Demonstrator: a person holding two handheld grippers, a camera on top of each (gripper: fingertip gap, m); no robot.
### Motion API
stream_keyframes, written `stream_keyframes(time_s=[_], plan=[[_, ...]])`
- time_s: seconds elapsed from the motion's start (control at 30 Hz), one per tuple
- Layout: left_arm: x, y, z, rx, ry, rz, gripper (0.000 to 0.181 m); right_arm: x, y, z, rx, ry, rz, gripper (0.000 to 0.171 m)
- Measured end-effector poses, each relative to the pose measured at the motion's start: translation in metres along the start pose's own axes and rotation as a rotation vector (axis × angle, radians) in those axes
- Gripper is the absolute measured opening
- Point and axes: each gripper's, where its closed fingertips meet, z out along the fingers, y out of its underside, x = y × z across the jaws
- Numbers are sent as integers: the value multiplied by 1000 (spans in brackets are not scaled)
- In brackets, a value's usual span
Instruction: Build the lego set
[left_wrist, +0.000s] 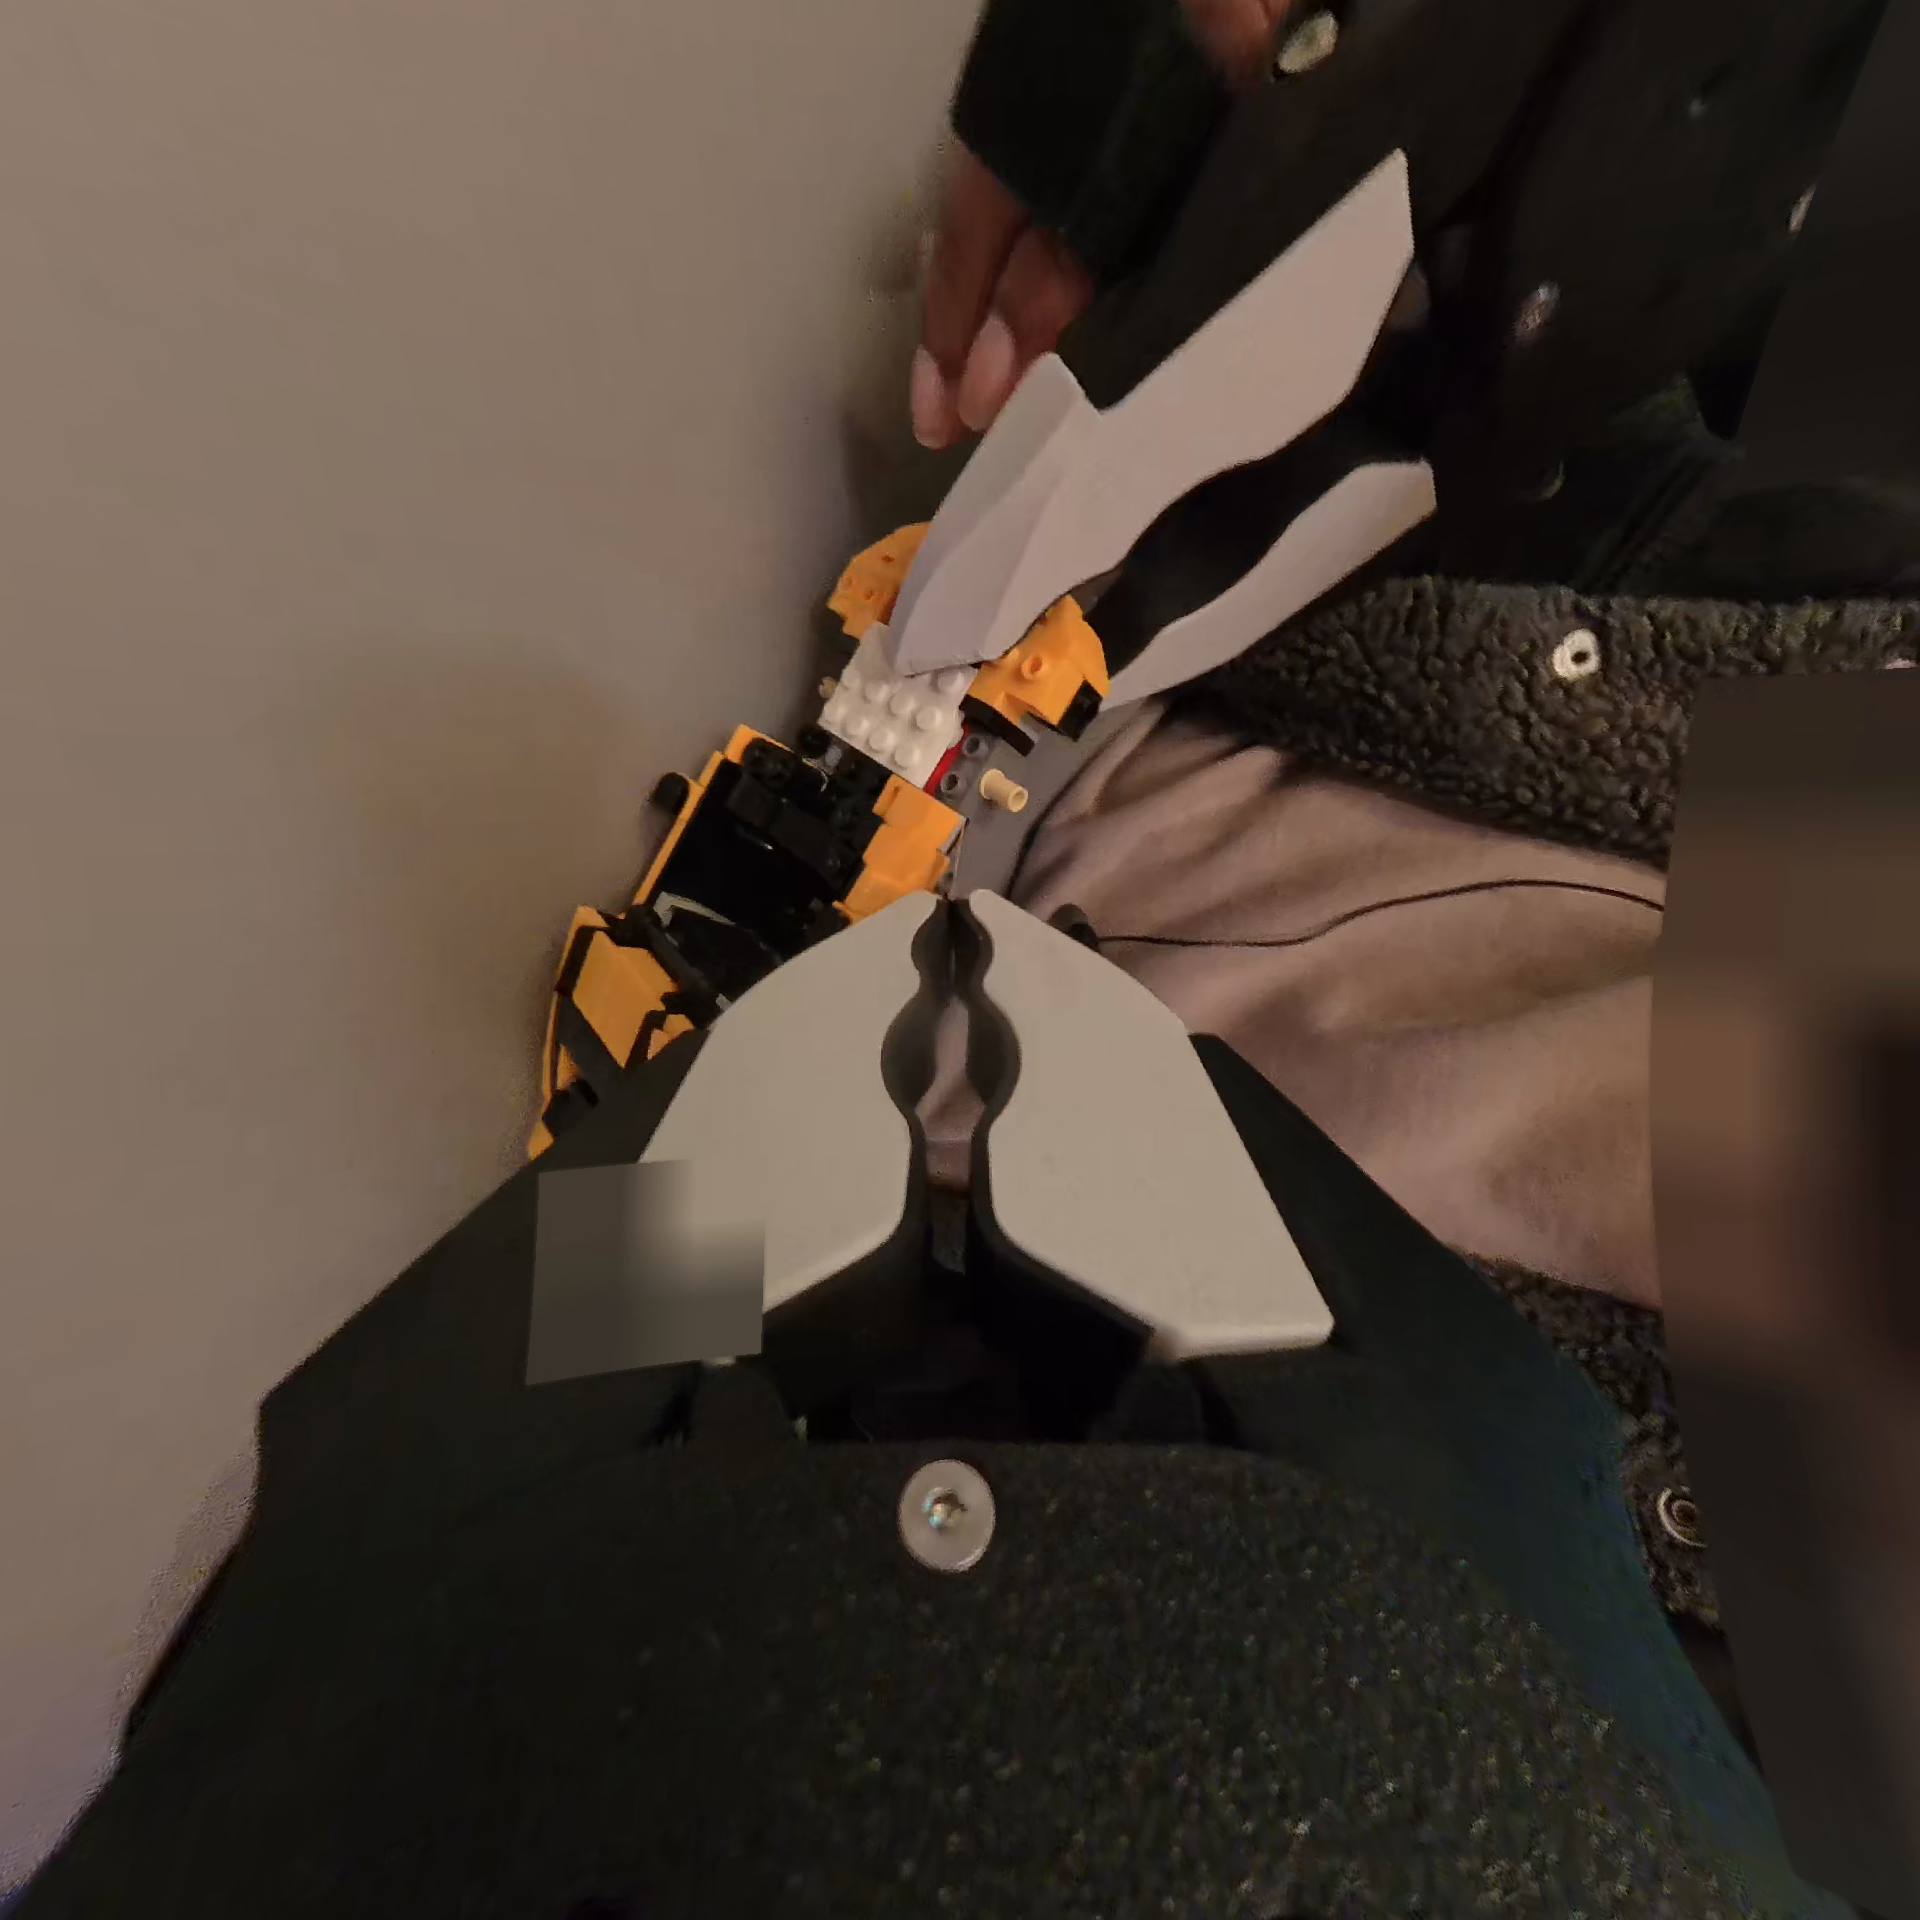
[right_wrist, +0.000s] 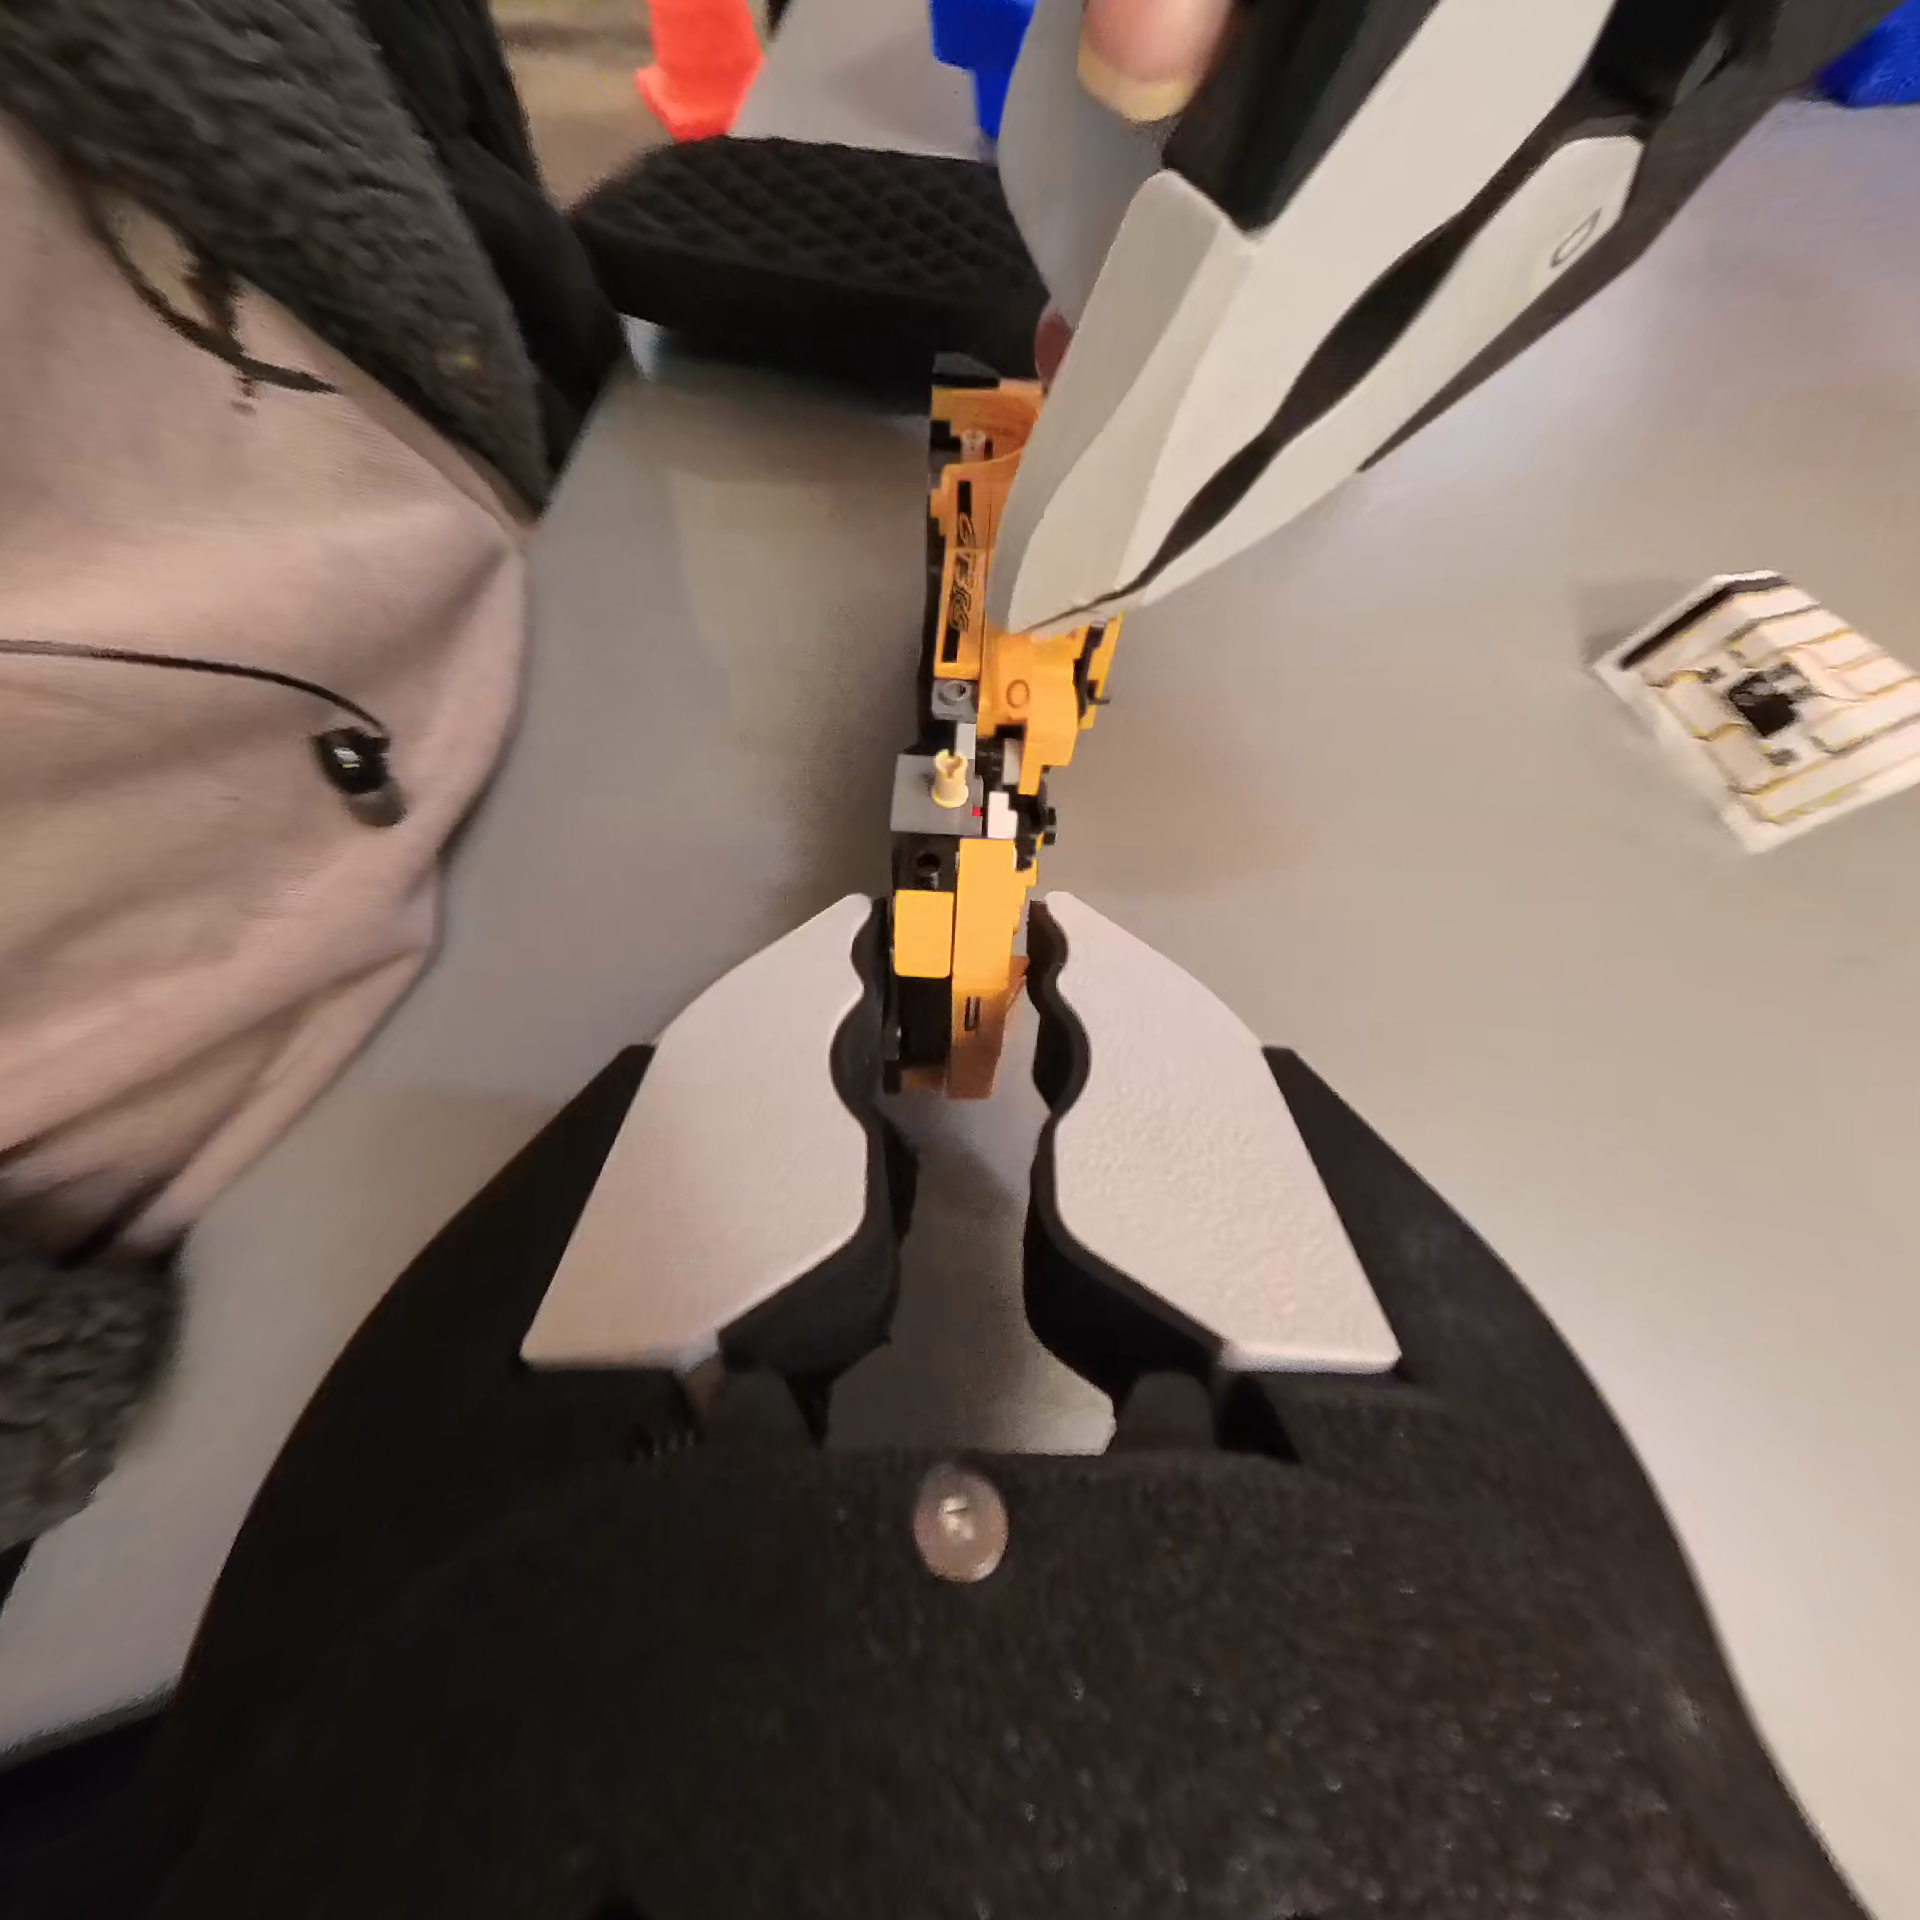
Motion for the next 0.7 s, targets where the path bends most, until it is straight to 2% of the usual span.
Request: stream_keyframes(time_s=[0.17, 0.33, 0.53, 0.6, 0.7], plan=[[17, 12, 15, 29, 69, -21, 0, -23, 12, 3, -51, -88, -49, 25], [18, 11, 22, 63, 100, -42, 0, -26, 14, 4, -71, -104, -57, 25], [15, 11, 23, 91, 134, -59, 0, -24, 2, -11, -11, -122, -38, 38], [16, 12, 24, 95, 144, -59, 0, -16, -6, -18, 33, -94, -9, 34], [15, 12, 25, 106, 160, -68, 0, -8, -22, -23, 109, -61, 33, 14]])
